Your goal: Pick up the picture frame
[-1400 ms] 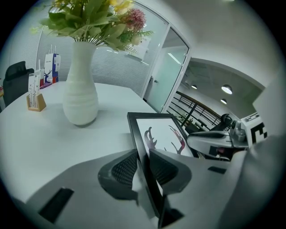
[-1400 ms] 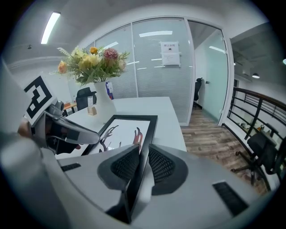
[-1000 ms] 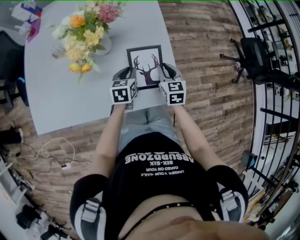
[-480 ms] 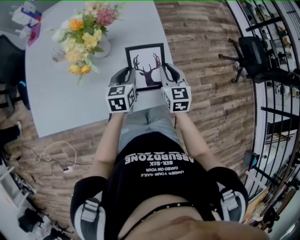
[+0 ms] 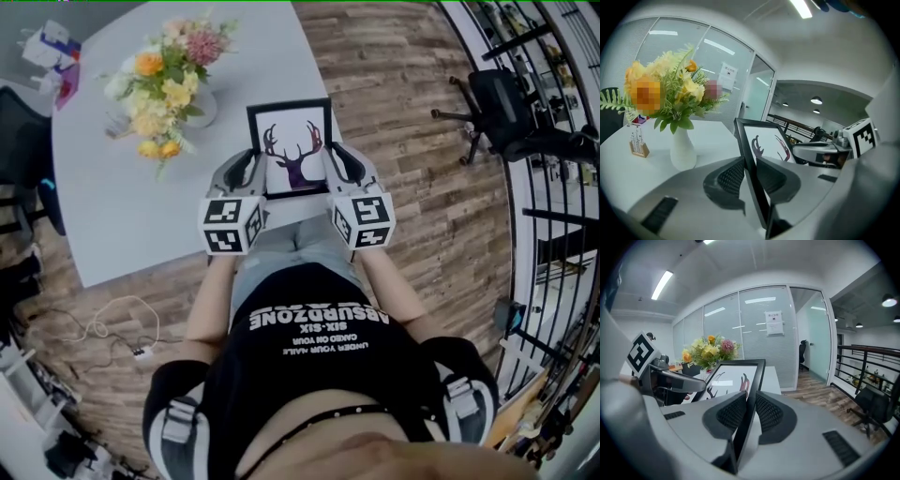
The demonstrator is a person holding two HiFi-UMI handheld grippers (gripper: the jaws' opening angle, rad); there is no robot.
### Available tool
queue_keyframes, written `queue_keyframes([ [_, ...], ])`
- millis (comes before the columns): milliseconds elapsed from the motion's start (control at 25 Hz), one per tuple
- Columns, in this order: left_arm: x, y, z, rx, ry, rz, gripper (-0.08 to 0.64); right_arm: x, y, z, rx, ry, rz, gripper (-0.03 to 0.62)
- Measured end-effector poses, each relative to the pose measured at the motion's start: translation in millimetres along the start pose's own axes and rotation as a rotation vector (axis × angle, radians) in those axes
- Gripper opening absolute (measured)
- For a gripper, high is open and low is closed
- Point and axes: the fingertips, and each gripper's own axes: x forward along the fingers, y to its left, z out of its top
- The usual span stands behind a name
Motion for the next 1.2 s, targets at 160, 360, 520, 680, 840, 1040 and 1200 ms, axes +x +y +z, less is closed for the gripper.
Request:
queue_keyframes([
  [160, -18, -7, 11, 0.006, -0.027, -0.032, 0.094, -17, 7, 9, 0.054, -0.023, 0.032, 0.074],
  [360, -37, -10, 23, 0.001, -0.068, -0.038, 0.091, -30, 15, 17, 0.081, -0.033, 0.077, 0.060],
  [520, -44, -15, 26, 0.001, -0.075, -0.054, 0.086, -33, 13, 20, 0.076, -0.022, 0.085, 0.050],
  [680, -42, -13, 26, 0.004, -0.086, -0.041, 0.083, -31, 12, 20, 0.082, -0.027, 0.073, 0.043],
  [840, -43, -11, 29, 0.001, -0.098, -0.020, 0.083, -30, 13, 22, 0.079, -0.038, 0.074, 0.043],
  [1040, -46, -13, 33, 0.009, -0.102, -0.010, 0.083, -32, 14, 24, 0.077, -0.042, 0.083, 0.040],
  [1200, -46, -14, 35, 0.009, -0.102, -0.005, 0.083, -34, 14, 25, 0.076, -0.046, 0.081, 0.038],
])
